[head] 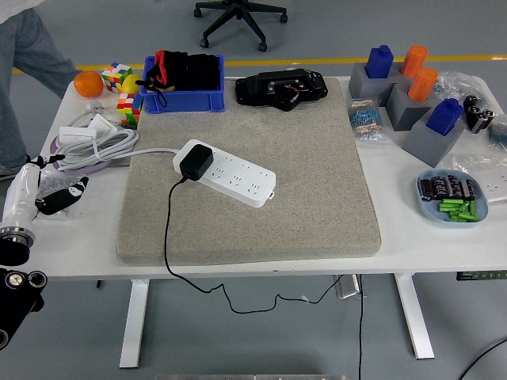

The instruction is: Press the white button,pick up the black plug,place it near the board,insert it into the board

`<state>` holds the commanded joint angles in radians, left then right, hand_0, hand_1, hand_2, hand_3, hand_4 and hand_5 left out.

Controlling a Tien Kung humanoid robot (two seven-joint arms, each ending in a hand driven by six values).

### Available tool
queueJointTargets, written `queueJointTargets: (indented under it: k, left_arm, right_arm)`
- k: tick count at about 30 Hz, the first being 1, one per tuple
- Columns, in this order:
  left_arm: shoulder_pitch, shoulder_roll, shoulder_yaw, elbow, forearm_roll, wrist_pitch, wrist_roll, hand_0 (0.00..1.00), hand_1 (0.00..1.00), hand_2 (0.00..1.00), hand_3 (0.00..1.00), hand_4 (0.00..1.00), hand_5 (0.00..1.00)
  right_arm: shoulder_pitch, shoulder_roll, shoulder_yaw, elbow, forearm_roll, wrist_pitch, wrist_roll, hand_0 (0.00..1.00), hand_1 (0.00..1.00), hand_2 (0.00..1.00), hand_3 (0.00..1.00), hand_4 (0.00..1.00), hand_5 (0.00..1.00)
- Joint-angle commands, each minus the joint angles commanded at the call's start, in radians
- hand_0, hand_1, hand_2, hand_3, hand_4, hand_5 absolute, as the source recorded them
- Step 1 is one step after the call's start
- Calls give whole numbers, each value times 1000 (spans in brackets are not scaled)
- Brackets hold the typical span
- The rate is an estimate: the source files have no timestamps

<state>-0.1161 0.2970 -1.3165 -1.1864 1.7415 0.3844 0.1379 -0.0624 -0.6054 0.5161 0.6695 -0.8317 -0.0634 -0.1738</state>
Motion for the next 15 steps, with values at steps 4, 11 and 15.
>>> queueJointTargets:
  k: [4, 11, 15]
  left_arm:
    - [10, 13, 12, 3, -2, -4, 1, 935, 909, 849, 780, 816, 349]
    - [16, 8, -3, 4, -1, -7, 1, 935, 910, 849, 781, 815, 357]
    - [27, 5, -24, -2, 0, -8, -1, 935, 910, 849, 781, 815, 357]
  right_arm:
    - [-12, -45, 4, 88, -22, 4, -13, 842, 724, 696, 679, 828, 522]
    - [-6, -3, 57, 13, -12, 10, -10, 841, 717, 691, 667, 815, 516]
    - [3, 30, 68, -33, 4, 11, -3, 841, 717, 691, 667, 815, 516]
